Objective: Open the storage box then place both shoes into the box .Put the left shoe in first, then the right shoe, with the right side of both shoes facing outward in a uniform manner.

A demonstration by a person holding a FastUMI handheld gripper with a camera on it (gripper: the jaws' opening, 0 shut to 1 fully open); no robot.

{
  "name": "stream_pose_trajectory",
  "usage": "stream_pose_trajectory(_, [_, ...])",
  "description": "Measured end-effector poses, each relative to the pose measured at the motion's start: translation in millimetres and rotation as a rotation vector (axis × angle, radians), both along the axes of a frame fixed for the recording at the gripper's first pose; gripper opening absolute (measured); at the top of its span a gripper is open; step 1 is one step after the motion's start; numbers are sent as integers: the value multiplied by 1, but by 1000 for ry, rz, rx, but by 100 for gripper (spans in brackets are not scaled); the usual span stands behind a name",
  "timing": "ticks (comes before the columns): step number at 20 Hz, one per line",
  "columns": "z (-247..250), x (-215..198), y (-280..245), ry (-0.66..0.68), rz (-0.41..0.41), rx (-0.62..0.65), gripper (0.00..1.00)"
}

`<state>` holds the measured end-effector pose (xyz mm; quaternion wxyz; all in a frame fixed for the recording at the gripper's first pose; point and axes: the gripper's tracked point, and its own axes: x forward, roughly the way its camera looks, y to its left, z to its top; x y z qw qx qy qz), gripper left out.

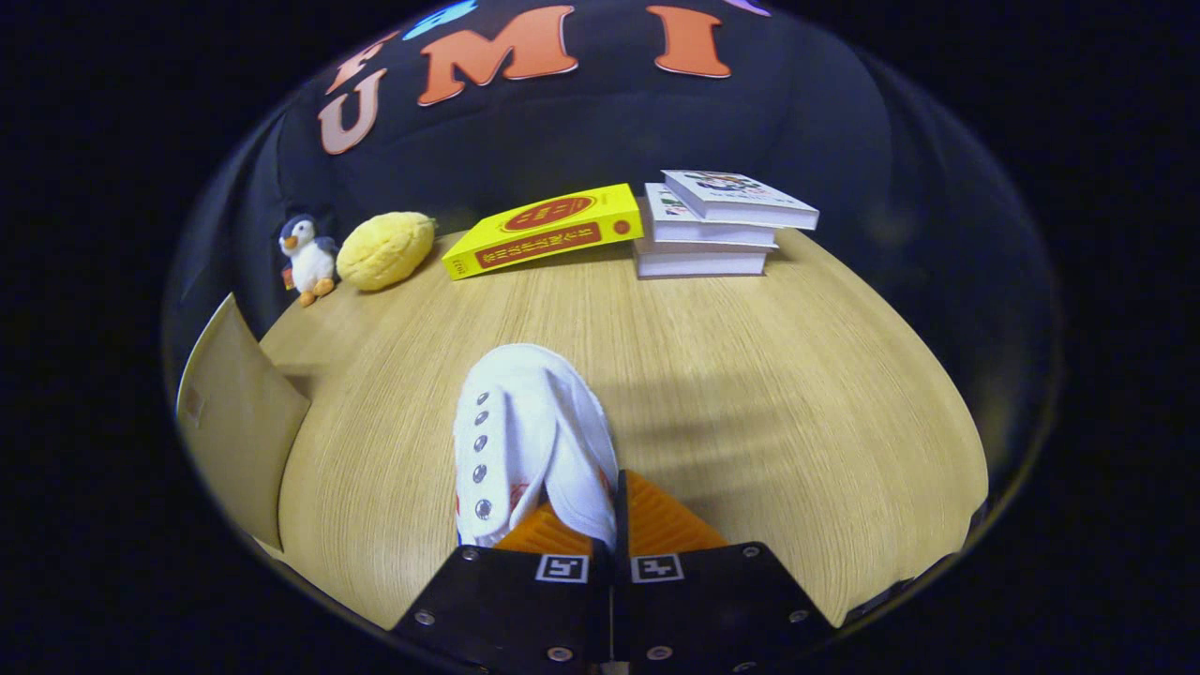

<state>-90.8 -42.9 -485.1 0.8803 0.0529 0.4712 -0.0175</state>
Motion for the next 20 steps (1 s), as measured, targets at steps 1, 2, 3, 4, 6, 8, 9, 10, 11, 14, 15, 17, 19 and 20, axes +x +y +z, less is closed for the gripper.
stream_pose_trajectory(1, [0, 0, 2, 17, -6, 14, 1])
stream_pose_trajectory(2, [4, -1, 5, 15, -4, 24, 1])
stream_pose_trajectory(3, [11, 3, 8, 3, -12, 38, 1])
stream_pose_trajectory(4, [18, 3, 12, -6, -20, 56, 0])
stream_pose_trajectory(6, [35, 10, 22, -39, -32, 75, 0])
stream_pose_trajectory(8, [58, 16, 31, -70, -36, 79, 0])
stream_pose_trajectory(9, [71, 19, 39, -80, -33, 85, 1])
stream_pose_trajectory(10, [82, 21, 47, -91, -29, 93, 0])
stream_pose_trajectory(11, [95, 24, 56, -102, -26, 97, 0])
stream_pose_trajectory(14, [128, 31, 86, -132, -1, 94, 0])
stream_pose_trajectory(15, [139, 31, 99, -135, 10, 100, 1])
stream_pose_trajectory(17, [161, 33, 131, -146, 31, 121, 1])
stream_pose_trajectory(19, [178, 35, 168, -154, 62, 144, 1])
stream_pose_trajectory(20, [185, 35, 187, -154, 76, 156, 1])
